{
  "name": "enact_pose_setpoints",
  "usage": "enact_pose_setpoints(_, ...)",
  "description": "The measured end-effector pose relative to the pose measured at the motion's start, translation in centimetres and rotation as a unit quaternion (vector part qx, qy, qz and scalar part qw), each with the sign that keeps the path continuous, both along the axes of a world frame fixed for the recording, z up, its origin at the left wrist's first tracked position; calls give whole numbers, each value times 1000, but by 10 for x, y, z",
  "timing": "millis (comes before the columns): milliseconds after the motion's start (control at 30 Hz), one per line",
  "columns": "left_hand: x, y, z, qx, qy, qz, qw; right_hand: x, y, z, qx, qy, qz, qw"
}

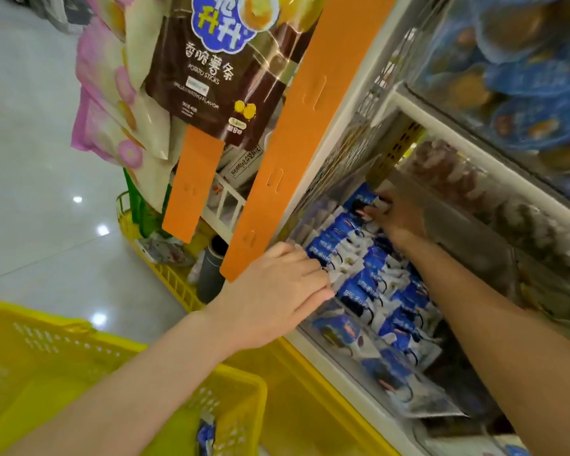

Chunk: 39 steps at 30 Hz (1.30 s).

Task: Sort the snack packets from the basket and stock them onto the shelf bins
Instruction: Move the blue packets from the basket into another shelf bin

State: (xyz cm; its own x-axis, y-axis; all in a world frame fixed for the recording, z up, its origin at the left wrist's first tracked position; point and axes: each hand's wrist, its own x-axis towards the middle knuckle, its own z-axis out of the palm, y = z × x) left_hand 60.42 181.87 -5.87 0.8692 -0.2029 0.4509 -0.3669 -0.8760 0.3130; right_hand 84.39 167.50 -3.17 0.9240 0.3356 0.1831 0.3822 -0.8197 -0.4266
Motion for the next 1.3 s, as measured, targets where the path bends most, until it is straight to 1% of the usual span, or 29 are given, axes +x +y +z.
enact_pose_setpoints(67, 0, -1, 0, 1, 9, 1, 1000, 1, -1, -3, -3, 5, 3, 1000)
enact_pose_setpoints(167, 0, -2, -1, -1, 21, 6, 1000, -2, 0, -1, -65, -14, -15, 998)
enact_pose_setpoints(233, -1, -3, -2, -2, 27, 10, 1000, -10, 2, 3, -86, -28, -7, 996)
enact_pose_setpoints(300, -1, -3, -1, -3, 30, 15, 999, -24, 2, 6, -94, -42, 10, 995)
enact_pose_setpoints(400, -3, -5, -1, -10, 41, 23, 999, -56, 0, 14, -71, -19, 20, 997)
enact_pose_setpoints(500, -6, -6, 4, -15, 56, 29, 998, -102, -6, 19, -25, -11, 63, 998)
enact_pose_setpoints(600, -12, -7, 12, -10, 73, 30, 997, -155, -20, 18, 3, 10, 142, 990)
enact_pose_setpoints(667, -16, -7, 16, 6, 83, 27, 996, -184, -30, 16, -5, 46, 181, 982)
enact_pose_setpoints(700, -19, -7, 18, 19, 85, 25, 996, -196, -34, 14, -26, 43, 200, 979)
enact_pose_setpoints(767, -25, -7, 18, 33, 80, 27, 996, -214, -41, 9, -86, 0, 236, 968)
enact_pose_setpoints(833, -34, -9, 15, 30, 74, 40, 996, -229, -45, 3, -146, -61, 239, 958)
enact_pose_setpoints(867, -41, -9, 13, 27, 67, 49, 996, -235, -47, 0, -160, -92, 233, 955)
enact_pose_setpoints(933, -57, -10, 6, 15, 43, 75, 996, -248, -49, -5, -154, -127, 238, 951)
enact_pose_setpoints(1033, -91, -8, -12, -36, -5, 130, 991, -267, -48, -17, -93, -163, 273, 943)
enact_pose_setpoints(1100, -113, 0, -35, -70, -10, 180, 981, -279, -39, -29, -72, -124, 299, 944)
enact_pose_setpoints(1167, -134, 14, -65, -87, 36, 222, 970, -289, -24, -48, -81, -70, 317, 942)
enact_pose_setpoints(1233, -154, 31, -100, -91, 115, 254, 956, -296, -6, -74, -107, -27, 341, 934)
enact_pose_setpoints(1300, -173, 48, -137, -94, 201, 283, 933, -303, 12, -107, -127, 22, 356, 925)
